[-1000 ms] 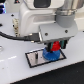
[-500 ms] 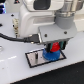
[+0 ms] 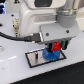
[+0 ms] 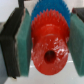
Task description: Insert the blue gear onto the right peg, followed by the red gear
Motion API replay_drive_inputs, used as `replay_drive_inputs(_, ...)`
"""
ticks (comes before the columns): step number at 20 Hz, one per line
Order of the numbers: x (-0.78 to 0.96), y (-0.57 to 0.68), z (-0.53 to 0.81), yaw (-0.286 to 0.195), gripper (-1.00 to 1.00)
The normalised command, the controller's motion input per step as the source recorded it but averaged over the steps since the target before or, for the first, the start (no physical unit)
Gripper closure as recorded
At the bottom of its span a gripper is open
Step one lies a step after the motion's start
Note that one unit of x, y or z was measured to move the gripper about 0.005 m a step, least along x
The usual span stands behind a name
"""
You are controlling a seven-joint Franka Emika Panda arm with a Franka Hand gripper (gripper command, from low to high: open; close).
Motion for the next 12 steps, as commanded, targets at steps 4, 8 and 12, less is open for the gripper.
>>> replay_drive_inputs(4,0.03,-0.08,-0.12,0.000,1.00)
replay_drive_inputs(8,0.04,-0.05,-0.01,0.000,1.00)
replay_drive_inputs(12,0.03,-0.03,0.01,0.000,1.00)
